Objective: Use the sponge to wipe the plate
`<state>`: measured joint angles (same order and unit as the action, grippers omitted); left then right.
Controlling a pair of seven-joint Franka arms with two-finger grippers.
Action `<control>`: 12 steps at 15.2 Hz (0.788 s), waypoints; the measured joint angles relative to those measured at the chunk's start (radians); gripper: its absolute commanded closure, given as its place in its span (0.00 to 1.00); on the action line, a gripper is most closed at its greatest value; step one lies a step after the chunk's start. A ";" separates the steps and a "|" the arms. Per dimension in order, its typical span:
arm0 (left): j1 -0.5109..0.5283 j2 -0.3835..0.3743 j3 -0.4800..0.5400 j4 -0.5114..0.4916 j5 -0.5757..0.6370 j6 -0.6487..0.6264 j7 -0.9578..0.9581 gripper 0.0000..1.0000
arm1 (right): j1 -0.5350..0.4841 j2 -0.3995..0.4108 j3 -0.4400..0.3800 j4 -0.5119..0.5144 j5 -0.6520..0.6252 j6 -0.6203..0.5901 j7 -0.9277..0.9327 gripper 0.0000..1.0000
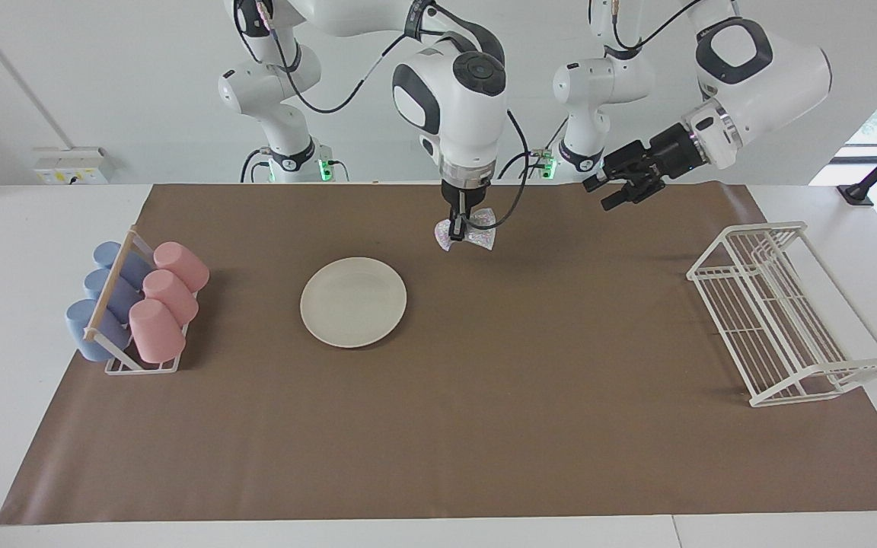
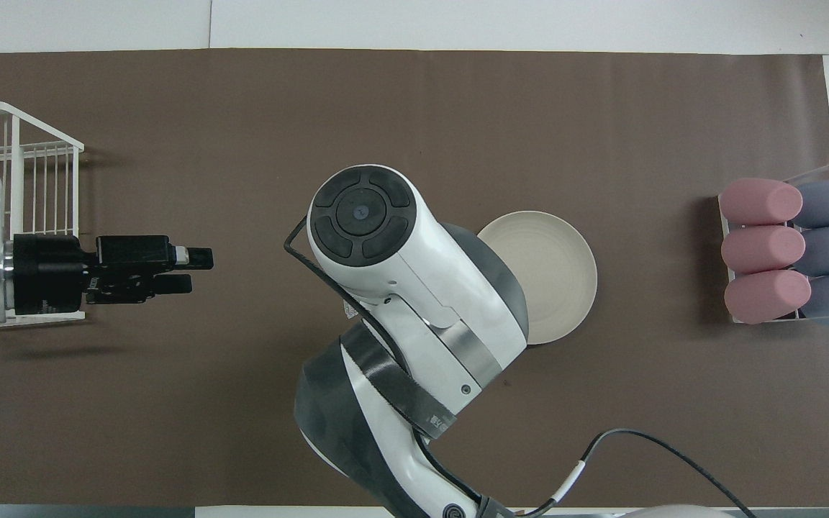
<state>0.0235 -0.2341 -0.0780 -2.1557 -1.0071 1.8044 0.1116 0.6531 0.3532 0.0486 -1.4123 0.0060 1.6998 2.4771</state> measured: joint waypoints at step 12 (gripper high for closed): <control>-0.206 0.238 -0.013 -0.008 -0.376 -0.024 0.310 0.00 | 0.000 0.000 0.000 0.029 -0.006 -0.029 0.002 1.00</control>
<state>-0.1825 0.0043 -0.0913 -2.1636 -1.3830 1.7802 0.4221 0.6530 0.3533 0.0484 -1.3835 0.0004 1.6707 2.4789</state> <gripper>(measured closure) 0.000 0.877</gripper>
